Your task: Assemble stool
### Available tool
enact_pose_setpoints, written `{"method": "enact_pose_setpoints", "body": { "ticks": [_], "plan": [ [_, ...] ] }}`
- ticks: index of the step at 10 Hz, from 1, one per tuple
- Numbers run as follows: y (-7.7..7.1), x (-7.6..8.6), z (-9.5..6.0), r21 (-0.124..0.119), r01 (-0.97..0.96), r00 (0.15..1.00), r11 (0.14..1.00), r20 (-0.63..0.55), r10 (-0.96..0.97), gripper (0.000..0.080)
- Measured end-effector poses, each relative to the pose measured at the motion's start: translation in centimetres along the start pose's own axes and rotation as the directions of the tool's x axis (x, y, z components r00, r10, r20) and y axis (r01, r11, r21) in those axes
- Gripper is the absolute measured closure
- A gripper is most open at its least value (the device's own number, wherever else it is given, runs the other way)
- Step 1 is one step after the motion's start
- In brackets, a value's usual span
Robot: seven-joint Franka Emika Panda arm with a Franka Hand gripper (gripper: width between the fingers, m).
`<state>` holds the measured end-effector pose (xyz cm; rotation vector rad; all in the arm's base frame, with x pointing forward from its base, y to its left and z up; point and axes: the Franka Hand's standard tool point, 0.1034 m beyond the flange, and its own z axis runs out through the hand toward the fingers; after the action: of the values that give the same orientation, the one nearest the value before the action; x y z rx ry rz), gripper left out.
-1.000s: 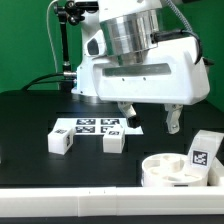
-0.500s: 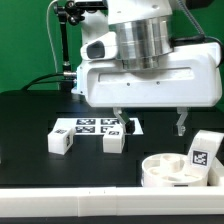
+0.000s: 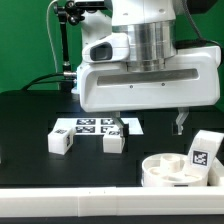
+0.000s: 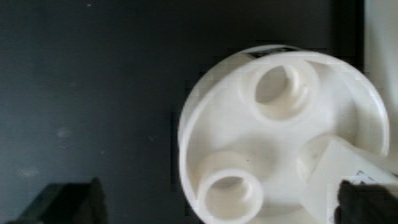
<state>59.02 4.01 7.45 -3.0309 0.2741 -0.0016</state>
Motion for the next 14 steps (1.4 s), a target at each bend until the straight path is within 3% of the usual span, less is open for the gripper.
{"method": "enact_pose_setpoints", "body": {
  "ticks": [2, 3, 5, 9, 10, 12, 14],
  "plan": [
    [2.0, -2.0, 1.0, -0.018, -0.023, 1.0, 1.0, 0.011, 0.023, 0.015],
    [3.7, -2.9, 1.1, -0.025, -0.048, 0.999, 0.999, 0.024, 0.049, 0.015],
    [6.6, -3.6, 1.6, -0.027, -0.056, 0.998, 0.998, 0.028, 0.056, 0.015],
    [6.5, -3.8, 1.6, -0.021, -0.037, 0.997, 0.999, 0.067, 0.038, 0.015],
    [6.5, -4.7, 1.7, -0.016, -0.048, 0.987, 0.999, 0.15, 0.05, 0.015],
    [7.3, -6.4, 2.2, -0.039, -0.127, 0.946, 0.991, 0.295, 0.133, 0.015],
    [6.9, -7.9, 2.9, -0.055, -0.153, 0.897, 0.987, 0.412, 0.162, 0.015]
  ]
}}
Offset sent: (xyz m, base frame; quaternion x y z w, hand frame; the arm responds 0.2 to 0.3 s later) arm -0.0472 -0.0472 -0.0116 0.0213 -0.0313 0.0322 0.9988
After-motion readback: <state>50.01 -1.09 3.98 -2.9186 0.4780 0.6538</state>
